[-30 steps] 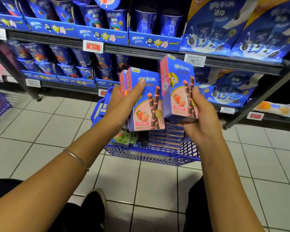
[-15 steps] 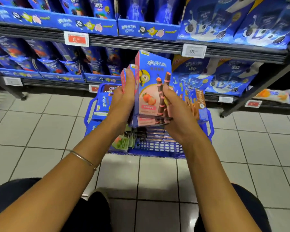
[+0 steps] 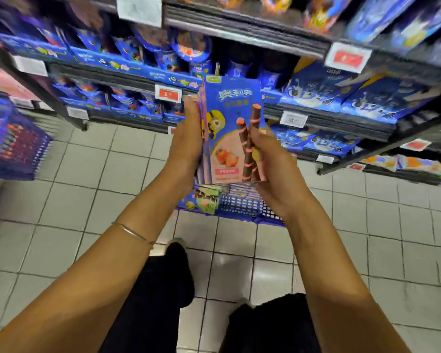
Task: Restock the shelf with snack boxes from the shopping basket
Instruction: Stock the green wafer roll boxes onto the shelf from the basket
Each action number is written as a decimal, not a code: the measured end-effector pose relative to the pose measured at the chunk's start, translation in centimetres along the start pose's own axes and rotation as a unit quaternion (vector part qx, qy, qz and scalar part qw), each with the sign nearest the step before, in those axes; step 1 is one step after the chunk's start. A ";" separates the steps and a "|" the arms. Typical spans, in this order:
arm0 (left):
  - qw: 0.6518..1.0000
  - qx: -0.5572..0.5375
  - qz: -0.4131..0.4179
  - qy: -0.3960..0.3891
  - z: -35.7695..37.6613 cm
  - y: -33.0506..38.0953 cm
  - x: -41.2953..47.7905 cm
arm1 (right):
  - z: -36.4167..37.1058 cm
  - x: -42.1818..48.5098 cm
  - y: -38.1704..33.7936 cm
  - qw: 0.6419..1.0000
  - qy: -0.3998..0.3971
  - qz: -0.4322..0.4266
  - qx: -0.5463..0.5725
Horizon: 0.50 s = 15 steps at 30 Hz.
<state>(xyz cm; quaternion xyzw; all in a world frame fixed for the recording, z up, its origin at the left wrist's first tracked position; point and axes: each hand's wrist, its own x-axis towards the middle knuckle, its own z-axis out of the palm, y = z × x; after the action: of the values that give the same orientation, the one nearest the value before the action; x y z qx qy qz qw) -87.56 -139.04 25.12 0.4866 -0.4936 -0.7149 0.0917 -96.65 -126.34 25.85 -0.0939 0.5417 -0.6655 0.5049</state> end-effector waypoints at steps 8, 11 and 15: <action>0.995 -0.079 0.036 0.043 -5.7 18.4 -13.1 | 15.1 -7.4 -16.2 0.996 -0.015 0.004 -0.083; 0.994 -0.063 0.080 0.048 -9.4 24.3 -17.1 | 21.5 -8.4 -20.8 0.995 -0.022 -0.016 -0.097; 0.986 -0.047 0.141 0.071 -14.0 31.1 -20.1 | 28.5 -8.6 -25.1 0.993 -0.039 -0.076 -0.078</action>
<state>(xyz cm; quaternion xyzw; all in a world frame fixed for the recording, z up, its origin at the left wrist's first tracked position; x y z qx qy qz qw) -77.15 -150.79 61.46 0.4571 -0.5149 -0.6809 0.2495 -87.71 -139.95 61.25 -0.2002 0.5632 -0.6535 0.4644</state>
